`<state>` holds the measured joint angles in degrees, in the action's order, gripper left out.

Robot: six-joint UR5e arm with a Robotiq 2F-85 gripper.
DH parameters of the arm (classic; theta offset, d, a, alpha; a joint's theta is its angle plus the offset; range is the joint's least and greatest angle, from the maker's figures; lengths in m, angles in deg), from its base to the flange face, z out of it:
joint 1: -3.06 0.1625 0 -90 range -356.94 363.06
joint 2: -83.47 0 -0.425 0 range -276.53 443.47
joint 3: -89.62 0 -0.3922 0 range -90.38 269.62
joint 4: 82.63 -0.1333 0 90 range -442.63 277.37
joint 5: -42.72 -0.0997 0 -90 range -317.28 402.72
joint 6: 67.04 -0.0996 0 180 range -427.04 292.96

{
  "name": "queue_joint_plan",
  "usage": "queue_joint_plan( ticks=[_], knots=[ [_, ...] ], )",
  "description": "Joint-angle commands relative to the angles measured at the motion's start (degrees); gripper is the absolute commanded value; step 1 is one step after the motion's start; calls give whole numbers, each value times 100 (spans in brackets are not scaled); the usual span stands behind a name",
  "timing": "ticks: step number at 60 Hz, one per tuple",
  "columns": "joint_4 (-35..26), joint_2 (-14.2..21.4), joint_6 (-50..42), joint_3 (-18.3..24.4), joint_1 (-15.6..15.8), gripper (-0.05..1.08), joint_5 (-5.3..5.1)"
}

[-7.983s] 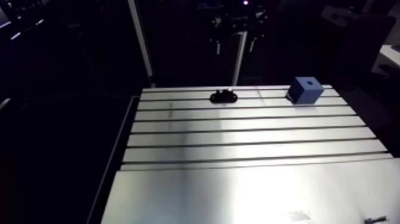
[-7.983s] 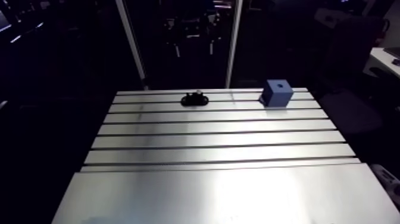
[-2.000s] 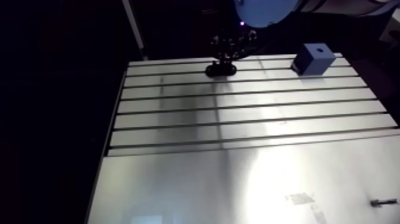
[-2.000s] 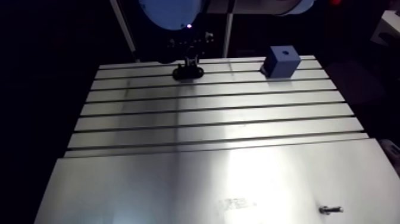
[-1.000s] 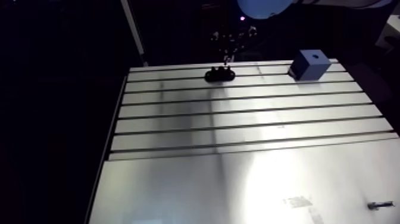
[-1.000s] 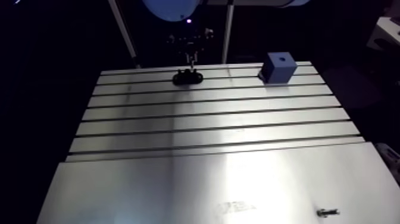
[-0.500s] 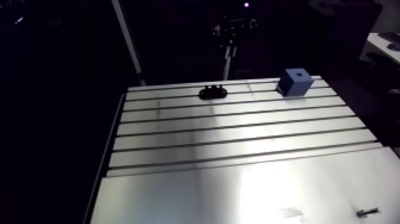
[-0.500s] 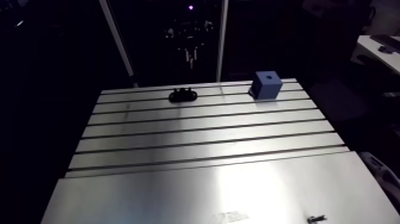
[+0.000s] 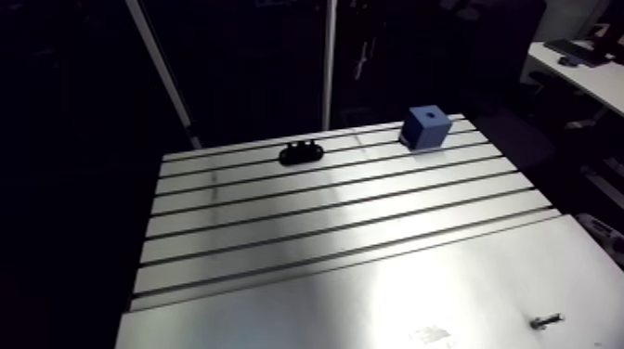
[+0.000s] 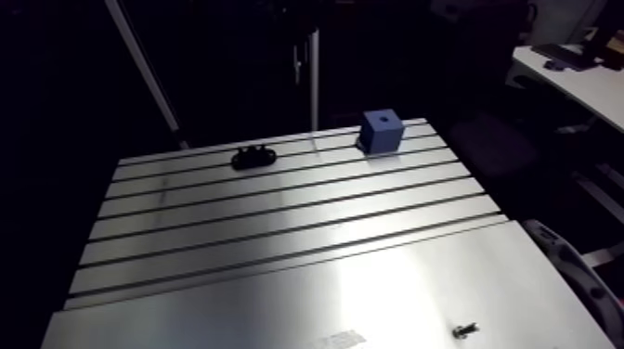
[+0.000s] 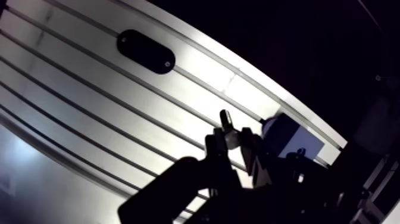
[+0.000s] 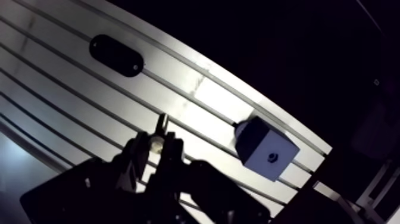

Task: Pick up the M10 bolt and insert it into the hex recess until seated.

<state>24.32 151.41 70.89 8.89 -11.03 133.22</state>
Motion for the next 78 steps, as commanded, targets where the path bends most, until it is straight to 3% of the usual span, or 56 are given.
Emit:
queue_joint_plan(
  ticks=[1,10,24,35,39,43,78],
  knots=[
    [-1193,-367,2070,951,-502,96,370],
    [-1189,-529,2094,1029,-612,96,463],
    [-1105,-559,1951,987,-639,96,489],
    [-714,-676,1581,992,-723,96,498],
    [-591,-715,1551,993,-785,97,624],
    [-518,-726,1541,1003,-806,98,678],
    [-486,-1102,1628,1055,-1176,101,693]
  ],
)
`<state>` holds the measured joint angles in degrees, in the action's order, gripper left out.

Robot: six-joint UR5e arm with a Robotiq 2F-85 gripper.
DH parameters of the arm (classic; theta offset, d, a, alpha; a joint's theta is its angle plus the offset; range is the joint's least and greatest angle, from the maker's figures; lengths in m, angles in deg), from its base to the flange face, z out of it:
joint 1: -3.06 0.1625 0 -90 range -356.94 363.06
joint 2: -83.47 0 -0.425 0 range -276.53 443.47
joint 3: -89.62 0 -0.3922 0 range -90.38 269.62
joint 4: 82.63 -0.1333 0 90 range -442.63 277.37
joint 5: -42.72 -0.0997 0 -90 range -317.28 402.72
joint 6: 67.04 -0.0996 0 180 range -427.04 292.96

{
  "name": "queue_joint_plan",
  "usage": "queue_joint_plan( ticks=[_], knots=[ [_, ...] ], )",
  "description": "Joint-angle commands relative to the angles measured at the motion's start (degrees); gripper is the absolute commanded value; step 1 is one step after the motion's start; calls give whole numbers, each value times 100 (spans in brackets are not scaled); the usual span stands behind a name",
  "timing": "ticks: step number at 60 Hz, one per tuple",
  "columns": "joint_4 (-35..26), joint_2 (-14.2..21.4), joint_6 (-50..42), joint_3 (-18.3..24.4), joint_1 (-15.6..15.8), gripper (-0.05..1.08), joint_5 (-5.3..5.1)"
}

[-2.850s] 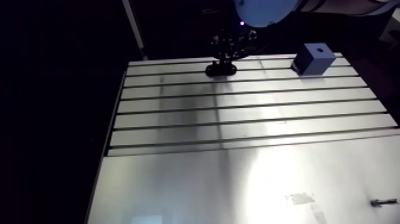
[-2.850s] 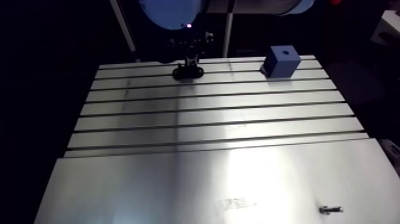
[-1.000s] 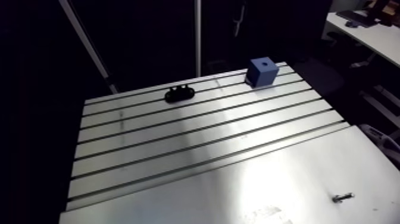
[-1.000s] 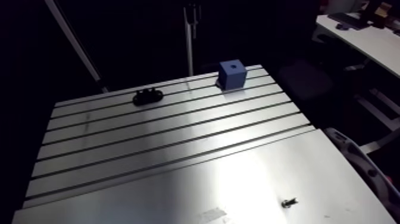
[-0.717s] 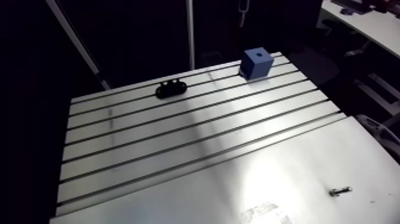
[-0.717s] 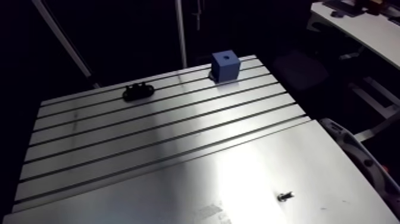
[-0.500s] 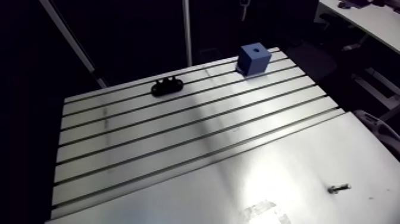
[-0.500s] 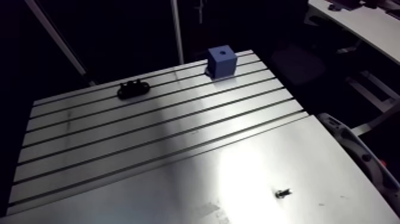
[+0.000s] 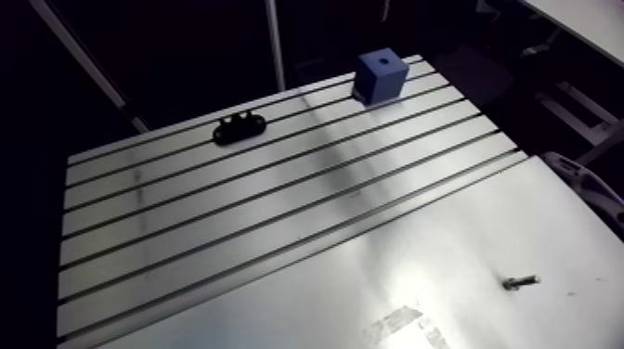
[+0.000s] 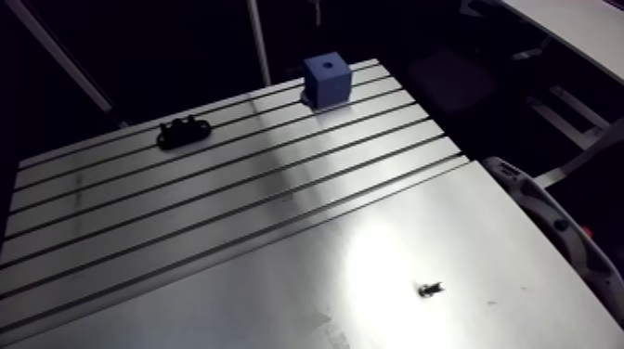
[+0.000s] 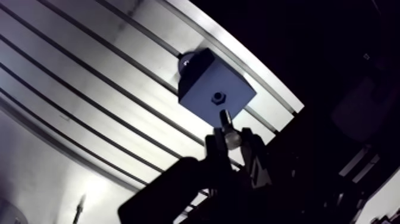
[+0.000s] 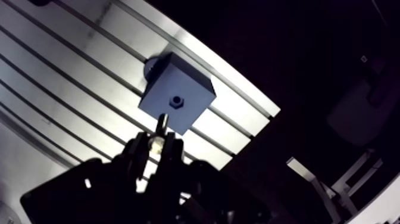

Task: Pick up the M10 bolt and insert it into the hex recess until seated.

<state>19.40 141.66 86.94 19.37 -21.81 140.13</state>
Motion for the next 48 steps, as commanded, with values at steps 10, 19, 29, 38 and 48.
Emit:
queue_joint_plan(
  ticks=[10,19,29,38,48],
  knots=[
    [23,-170,-55,-28,-98,102,2],
    [71,-208,-64,-95,-107,102,2],
    [345,-285,-56,-133,-149,102,-6],
    [357,-287,-54,-133,-168,102,-7],
    [366,-296,-47,-133,-194,102,-59]
  ],
)
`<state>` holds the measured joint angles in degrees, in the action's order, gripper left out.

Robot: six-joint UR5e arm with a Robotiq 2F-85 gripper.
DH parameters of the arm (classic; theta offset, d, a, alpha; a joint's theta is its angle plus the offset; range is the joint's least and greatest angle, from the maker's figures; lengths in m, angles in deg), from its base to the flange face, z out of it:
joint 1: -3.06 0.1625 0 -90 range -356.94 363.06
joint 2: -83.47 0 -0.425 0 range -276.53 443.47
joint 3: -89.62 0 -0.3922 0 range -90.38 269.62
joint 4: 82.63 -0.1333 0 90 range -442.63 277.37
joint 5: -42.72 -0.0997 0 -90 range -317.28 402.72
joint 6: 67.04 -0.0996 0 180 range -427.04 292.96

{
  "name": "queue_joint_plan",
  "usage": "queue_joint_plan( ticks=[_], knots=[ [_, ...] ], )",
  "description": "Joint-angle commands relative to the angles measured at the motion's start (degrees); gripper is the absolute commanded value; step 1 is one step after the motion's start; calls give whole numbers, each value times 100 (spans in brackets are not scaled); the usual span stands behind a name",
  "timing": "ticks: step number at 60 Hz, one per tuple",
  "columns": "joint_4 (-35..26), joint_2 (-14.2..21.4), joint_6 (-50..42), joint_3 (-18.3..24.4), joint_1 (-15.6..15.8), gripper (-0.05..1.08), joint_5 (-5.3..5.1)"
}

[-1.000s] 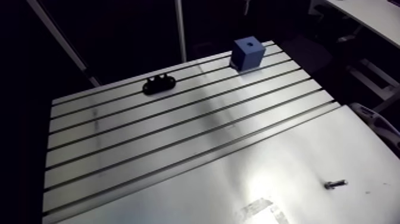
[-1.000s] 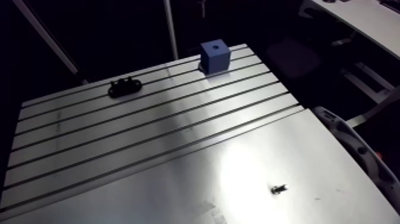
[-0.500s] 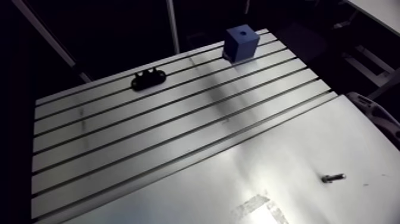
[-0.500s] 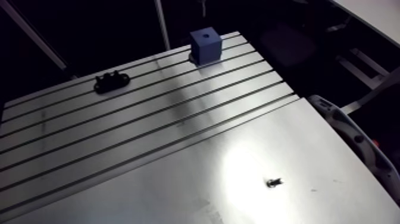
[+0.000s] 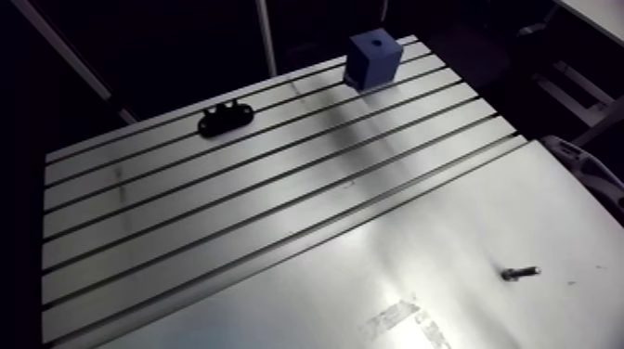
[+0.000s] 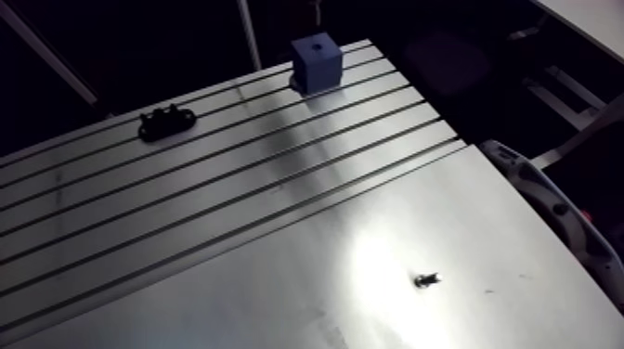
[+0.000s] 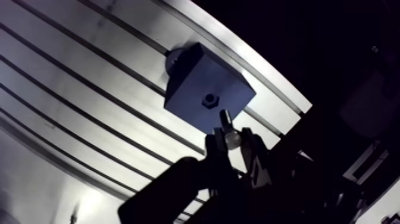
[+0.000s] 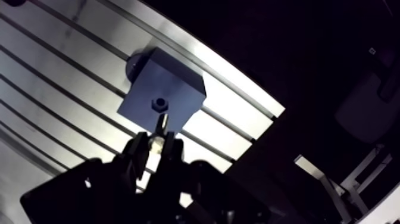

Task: Pick up the M10 bolt and insert it into the hex recess until seated.

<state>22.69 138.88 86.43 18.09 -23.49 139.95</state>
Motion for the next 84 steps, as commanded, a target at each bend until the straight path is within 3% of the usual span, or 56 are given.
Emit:
queue_joint_plan(
  ticks=[1,84],
  knots=[
    [38,-18,4,-5,-27,102,-42],
    [46,-124,-13,-165,-71,102,-85]
  ],
)
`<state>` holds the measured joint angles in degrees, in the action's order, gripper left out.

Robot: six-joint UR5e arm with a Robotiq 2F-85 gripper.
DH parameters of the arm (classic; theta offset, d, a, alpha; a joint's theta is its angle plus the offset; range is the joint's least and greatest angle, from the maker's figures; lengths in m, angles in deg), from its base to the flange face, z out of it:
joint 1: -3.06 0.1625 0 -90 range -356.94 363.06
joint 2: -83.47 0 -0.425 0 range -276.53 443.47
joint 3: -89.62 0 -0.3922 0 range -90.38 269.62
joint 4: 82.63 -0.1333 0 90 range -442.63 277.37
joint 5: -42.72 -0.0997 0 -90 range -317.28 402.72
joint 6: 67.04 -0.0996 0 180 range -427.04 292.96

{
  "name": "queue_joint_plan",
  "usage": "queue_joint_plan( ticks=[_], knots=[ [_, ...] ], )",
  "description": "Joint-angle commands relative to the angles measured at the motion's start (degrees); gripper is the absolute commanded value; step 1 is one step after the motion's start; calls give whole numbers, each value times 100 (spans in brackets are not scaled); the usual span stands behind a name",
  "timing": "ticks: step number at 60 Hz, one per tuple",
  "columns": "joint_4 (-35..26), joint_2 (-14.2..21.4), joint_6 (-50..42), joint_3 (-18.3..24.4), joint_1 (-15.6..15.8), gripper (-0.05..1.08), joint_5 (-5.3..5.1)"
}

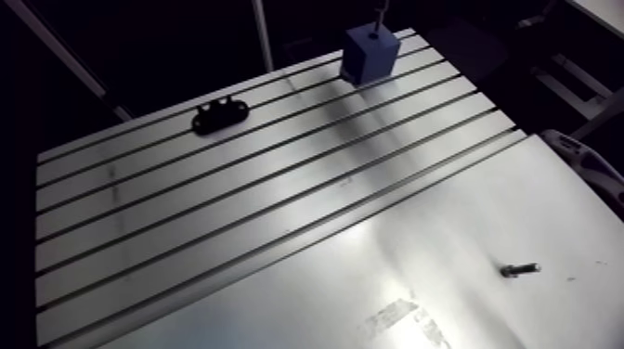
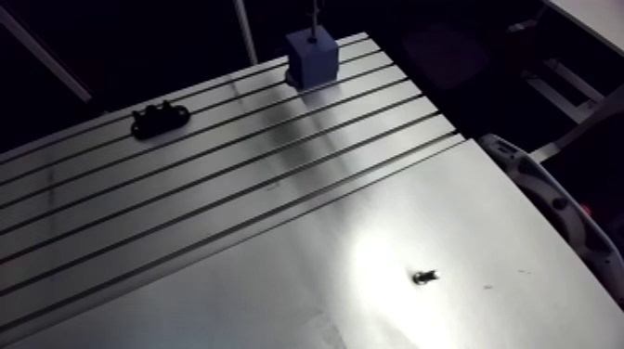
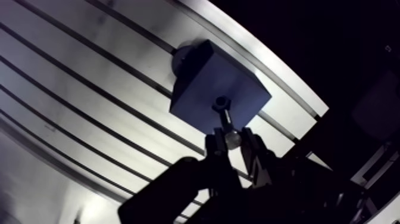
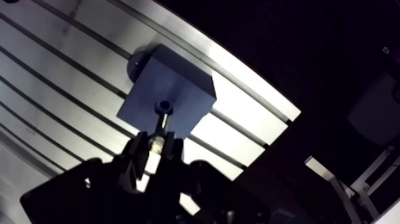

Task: Pick up the M10 bolt and insert it into the hex recess until seated.

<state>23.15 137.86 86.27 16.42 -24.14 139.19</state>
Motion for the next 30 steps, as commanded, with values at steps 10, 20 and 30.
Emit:
queue_joint_plan(
  ticks=[10,20,30],
  knots=[
    [0,-22,-5,3,3,102,-8],
    [15,-45,-6,4,11,102,-9],
    [44,-83,-6,11,12,102,-18]
  ],
)
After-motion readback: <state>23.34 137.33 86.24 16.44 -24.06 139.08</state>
